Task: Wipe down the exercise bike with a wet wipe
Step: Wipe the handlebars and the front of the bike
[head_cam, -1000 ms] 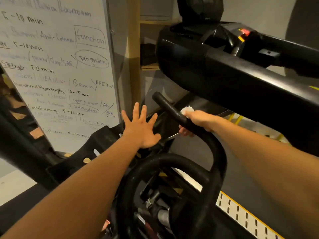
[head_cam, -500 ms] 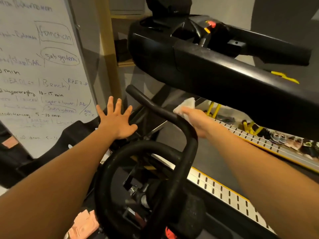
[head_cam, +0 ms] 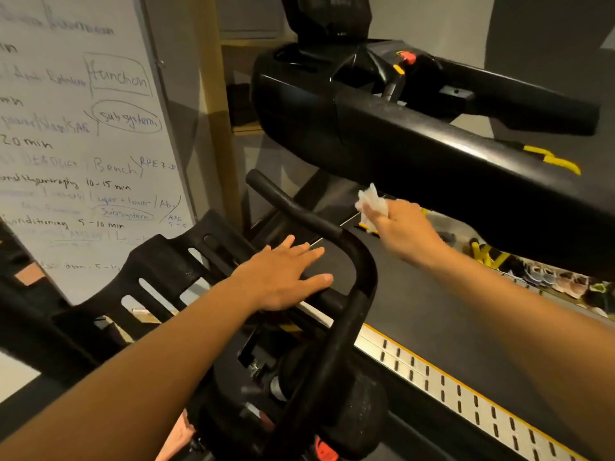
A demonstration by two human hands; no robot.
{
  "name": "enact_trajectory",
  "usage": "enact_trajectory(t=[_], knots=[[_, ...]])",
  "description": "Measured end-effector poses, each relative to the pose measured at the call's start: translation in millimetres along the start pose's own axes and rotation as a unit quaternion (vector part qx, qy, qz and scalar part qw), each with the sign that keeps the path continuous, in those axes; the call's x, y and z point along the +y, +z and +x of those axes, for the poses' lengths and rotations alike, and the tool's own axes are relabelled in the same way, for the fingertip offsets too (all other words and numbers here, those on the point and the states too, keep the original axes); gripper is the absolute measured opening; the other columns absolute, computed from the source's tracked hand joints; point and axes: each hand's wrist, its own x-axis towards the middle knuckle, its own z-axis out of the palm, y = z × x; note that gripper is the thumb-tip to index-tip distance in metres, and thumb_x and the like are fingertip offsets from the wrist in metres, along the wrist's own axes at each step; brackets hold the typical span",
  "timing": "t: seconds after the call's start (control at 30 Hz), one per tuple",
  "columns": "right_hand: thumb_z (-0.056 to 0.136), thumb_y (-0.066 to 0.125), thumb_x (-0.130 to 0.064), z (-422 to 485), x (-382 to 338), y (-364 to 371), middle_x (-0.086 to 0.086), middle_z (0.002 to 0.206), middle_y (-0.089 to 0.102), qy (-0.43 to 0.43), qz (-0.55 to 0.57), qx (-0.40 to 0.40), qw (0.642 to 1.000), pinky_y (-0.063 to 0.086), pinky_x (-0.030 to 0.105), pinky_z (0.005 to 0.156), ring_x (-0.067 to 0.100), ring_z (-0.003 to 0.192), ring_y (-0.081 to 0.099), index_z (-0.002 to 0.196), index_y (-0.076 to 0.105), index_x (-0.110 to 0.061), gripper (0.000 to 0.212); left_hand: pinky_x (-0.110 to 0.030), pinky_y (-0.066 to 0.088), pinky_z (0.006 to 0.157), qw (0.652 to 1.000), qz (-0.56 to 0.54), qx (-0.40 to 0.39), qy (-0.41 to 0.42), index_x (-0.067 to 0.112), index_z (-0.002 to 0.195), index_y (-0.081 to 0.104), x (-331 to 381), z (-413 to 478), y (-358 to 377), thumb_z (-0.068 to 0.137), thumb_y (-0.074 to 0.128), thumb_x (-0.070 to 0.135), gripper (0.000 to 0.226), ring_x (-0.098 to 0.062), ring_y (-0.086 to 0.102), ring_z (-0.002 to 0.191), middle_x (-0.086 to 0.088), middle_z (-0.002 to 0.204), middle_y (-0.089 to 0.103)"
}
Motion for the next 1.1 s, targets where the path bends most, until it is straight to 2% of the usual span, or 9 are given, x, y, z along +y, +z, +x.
enact_trajectory(t=[0.13,0.23,0.3,0.47,0.67,0.87,0.93,1.0,1.1], knots=[[0.099,0.052,-0.013,56.7,-46.3,39.7,0.008,0.145,0.046,-0.214,-0.061,-0.064,0.973,0.036,0.029,0.106,0.023,0.132,0.044,0.143,0.045,-0.010,0.045,-0.048,0.032,0.113,0.998,-0.036,-0.032,-0.026,0.032,0.144,0.043,-0.1,4.1,-3.7,0.095,0.026,0.069,0.064,-0.023,0.028,0.147,0.001,0.152,0.044],[0.096,0.052,-0.004,54.4,-48.8,76.8,0.001,0.163,-0.001,-0.264,-0.236,-0.186,0.916,0.022,0.031,0.115,0.023,0.149,0.010,0.152,0.030,-0.015,0.061,-0.049,0.032,0.114,0.998,-0.043,-0.031,-0.030,0.032,0.144,0.044,1.5,2.7,-1.6,0.098,0.028,0.063,0.058,-0.022,0.036,0.141,0.002,0.148,0.047],[0.093,0.053,0.002,46.8,-31.3,79.4,-0.008,0.162,-0.013,-0.224,-0.222,-0.212,0.925,0.013,0.030,0.117,0.019,0.149,0.001,0.156,0.017,-0.021,0.075,-0.053,0.029,0.115,0.999,-0.039,-0.025,-0.028,0.034,0.144,0.044,2.4,2.2,-1.9,0.099,0.028,0.062,0.055,-0.021,0.040,0.138,0.005,0.146,0.048],[0.090,0.047,0.006,18.2,8.5,49.0,-0.004,0.160,0.025,-0.102,-0.126,-0.223,0.961,0.039,0.029,0.106,0.023,0.130,0.046,0.154,0.019,-0.034,0.081,-0.052,0.010,0.122,0.999,-0.017,-0.036,-0.034,0.035,0.152,0.033,4.8,1.6,-1.6,0.102,0.024,0.058,0.056,-0.022,0.006,0.153,0.007,0.162,0.026],[0.102,0.045,-0.022,-57.2,41.7,27.2,-0.005,0.159,0.025,-0.118,-0.118,-0.196,0.966,0.020,0.037,0.121,0.023,0.146,0.026,0.148,0.038,-0.032,0.047,-0.052,0.012,0.122,0.998,-0.034,-0.028,-0.037,0.036,0.152,0.033,3.0,3.1,0.3,0.101,0.023,0.060,0.057,-0.020,0.009,0.152,0.005,0.161,0.028],[0.102,0.044,-0.016,-138.7,-1.3,29.4,-0.027,0.146,0.013,-0.152,-0.027,-0.124,0.980,-0.013,0.004,0.104,-0.007,0.138,-0.002,0.146,0.038,-0.031,0.047,-0.045,0.014,0.122,0.982,-0.177,0.056,-0.026,0.027,0.148,0.042,10.9,-11.3,-10.2,0.106,0.027,0.041,0.047,-0.016,0.013,0.152,0.003,0.159,0.032],[0.101,0.044,-0.018,-160.6,-22.5,34.9,-0.027,0.145,0.022,-0.215,0.026,-0.166,0.962,-0.007,0.003,0.108,-0.018,0.136,0.002,0.141,0.048,-0.031,0.042,-0.042,0.017,0.122,0.968,-0.236,0.084,-0.018,0.024,0.146,0.047,11.1,-19.7,-12.4,0.105,0.029,0.039,0.047,-0.016,0.022,0.150,0.000,0.156,0.039],[0.099,0.044,-0.023,-164.6,-40.1,37.1,-0.021,0.144,0.044,-0.251,0.091,-0.210,0.940,0.014,0.015,0.116,-0.012,0.136,0.028,0.134,0.056,-0.035,0.039,-0.038,0.029,0.118,0.931,-0.350,0.100,-0.006,0.020,0.136,0.057,13.6,-34.3,-15.3,0.105,0.032,0.036,0.043,-0.019,0.043,0.139,-0.006,0.144,0.055],[0.095,0.059,-0.015,-133.5,-72.2,25.1,-0.020,0.109,0.065,-0.141,0.277,-0.124,0.942,0.046,0.010,0.089,-0.014,0.099,0.058,0.110,0.065,-0.031,0.023,-0.026,0.049,0.094,0.824,-0.558,0.093,-0.027,0.018,0.109,0.071,20.6,-65.6,-26.4,0.105,0.029,0.044,0.049,-0.016,0.066,0.108,-0.005,0.109,0.074]])
